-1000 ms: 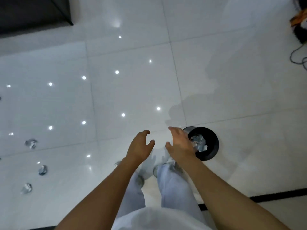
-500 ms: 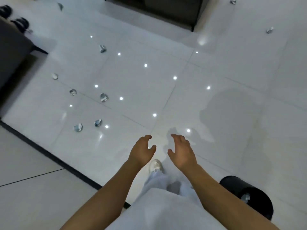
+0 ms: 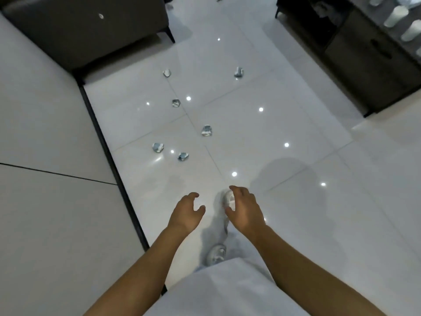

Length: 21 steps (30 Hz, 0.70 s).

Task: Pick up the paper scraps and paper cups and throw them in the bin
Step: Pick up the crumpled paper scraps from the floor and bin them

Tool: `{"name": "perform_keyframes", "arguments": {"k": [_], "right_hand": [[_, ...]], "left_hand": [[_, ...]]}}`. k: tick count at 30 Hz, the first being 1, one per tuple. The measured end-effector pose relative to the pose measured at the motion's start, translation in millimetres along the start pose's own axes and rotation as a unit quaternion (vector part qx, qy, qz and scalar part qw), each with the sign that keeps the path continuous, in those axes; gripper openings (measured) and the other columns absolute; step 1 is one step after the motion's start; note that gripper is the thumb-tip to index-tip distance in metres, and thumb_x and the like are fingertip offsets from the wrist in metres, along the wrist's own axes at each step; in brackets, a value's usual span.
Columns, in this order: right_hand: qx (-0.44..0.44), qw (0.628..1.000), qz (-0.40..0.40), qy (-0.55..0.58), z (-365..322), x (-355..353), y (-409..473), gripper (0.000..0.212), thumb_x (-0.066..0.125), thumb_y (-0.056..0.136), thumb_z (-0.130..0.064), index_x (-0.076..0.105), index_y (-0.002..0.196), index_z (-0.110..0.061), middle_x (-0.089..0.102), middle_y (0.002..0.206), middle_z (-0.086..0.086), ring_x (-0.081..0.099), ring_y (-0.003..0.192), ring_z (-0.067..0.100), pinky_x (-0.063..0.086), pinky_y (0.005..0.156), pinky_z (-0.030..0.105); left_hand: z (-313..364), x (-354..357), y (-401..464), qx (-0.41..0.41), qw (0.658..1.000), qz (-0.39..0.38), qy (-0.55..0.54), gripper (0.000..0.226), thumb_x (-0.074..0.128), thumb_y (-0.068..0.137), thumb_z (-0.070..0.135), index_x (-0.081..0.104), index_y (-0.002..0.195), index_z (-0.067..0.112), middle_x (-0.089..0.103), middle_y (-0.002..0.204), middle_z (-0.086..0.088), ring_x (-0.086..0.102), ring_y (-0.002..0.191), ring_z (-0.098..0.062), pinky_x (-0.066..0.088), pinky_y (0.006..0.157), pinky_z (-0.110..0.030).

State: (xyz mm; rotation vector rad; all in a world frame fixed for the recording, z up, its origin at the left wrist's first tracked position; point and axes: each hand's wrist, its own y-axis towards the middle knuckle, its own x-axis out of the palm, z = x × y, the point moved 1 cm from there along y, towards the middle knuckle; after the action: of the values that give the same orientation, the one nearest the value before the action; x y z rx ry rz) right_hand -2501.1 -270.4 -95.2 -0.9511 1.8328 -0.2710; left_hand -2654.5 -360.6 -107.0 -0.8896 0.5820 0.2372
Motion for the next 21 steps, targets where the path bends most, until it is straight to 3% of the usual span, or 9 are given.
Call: {"name": "perform_keyframes", "arguments": {"k": [10,17,21], "right_hand": [[-0.096,0.990,-0.061,-0.086,-71.0,-47.7,142.2,0.061,0.054,0.094,-0.028,0.027,0.148,-0.021,0.030,0.152,0.004,0.037,0.132,0.026,0.038,0.107,0.037],[-0.089,0.986,-0.086,-0.110,-132.4,-41.8,207.6,0.062,0.055,0.092,-0.025,0.028,0.148,-0.020,0.032,0.150,0.006,0.039,0.129,0.027,0.041,0.101,0.036],[-0.052,0.994,-0.078,-0.064,-174.4,-21.2,244.7,0.061,0.058,0.091,-0.024,0.032,0.146,-0.020,0.034,0.148,0.007,0.040,0.127,0.028,0.041,0.098,0.036]], "left_hand": [[3.5,-78.4,83.1,-0.088,0.987,0.080,-0.104,0.043,0.055,0.092,0.027,0.046,0.133,0.018,0.049,0.135,-0.004,0.046,0.124,-0.018,0.037,0.101,-0.027],[-15.6,-140.0,133.9,-0.104,0.984,0.076,-0.120,0.044,0.056,0.092,0.023,0.047,0.134,0.014,0.051,0.134,-0.007,0.047,0.123,-0.019,0.036,0.099,-0.025],[-39.1,-184.1,173.2,-0.106,0.986,0.045,-0.118,0.045,0.056,0.091,0.022,0.046,0.135,0.014,0.050,0.136,-0.007,0.048,0.124,-0.022,0.035,0.097,-0.022]]}}
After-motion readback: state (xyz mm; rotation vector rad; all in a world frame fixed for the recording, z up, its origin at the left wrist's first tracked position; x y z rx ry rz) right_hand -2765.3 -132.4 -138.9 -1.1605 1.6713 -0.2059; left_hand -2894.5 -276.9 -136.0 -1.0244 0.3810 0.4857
